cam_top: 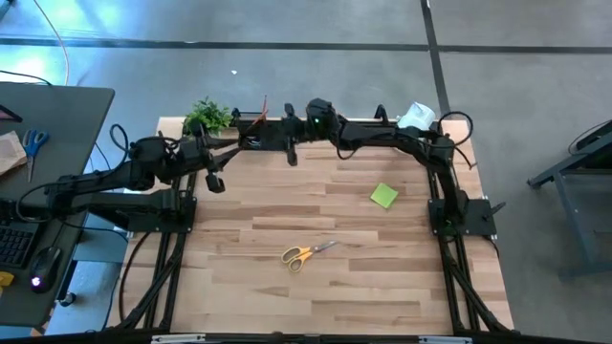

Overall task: Pick and place office supplies into organizer
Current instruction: Put the black binder clip into the top left section of the desk organizer

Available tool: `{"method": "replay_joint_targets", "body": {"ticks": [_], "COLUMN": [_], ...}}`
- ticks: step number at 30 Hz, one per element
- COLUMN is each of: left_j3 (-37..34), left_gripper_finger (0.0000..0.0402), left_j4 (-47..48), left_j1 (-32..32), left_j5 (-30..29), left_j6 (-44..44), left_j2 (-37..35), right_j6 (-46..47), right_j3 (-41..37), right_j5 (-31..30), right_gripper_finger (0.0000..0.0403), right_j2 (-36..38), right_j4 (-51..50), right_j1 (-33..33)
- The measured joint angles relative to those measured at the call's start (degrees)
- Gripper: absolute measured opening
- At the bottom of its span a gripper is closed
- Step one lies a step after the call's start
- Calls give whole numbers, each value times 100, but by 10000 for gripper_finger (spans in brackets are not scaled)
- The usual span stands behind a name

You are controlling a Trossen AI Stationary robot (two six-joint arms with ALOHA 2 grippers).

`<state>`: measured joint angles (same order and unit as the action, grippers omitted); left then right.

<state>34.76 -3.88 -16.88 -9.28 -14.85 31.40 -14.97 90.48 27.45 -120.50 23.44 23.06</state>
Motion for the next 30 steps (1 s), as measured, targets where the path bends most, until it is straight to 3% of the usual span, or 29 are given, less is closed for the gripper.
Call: {"method": "replay_joint_targets", "body": {"ticks": [17, 20, 30], "left_j3": [0, 0, 0], "left_gripper_finger": [83, 83, 83], "left_j4": [-78, -87, -370], "left_j1": [-2, -2, -2], "left_j5": [-129, -129, -131], "left_j6": [-165, -181, -425], "left_j2": [0, 0, -22], "right_j6": [-166, -14, -13], "right_j3": [4193, 4463, 4258], "right_j5": [-140, -147, -136], "right_gripper_finger": [136, 136, 142], "right_j2": [-2450, -2665, -2676], "right_j4": [-3039, -3081, -3139], "right_j1": [434, 526, 509]}}
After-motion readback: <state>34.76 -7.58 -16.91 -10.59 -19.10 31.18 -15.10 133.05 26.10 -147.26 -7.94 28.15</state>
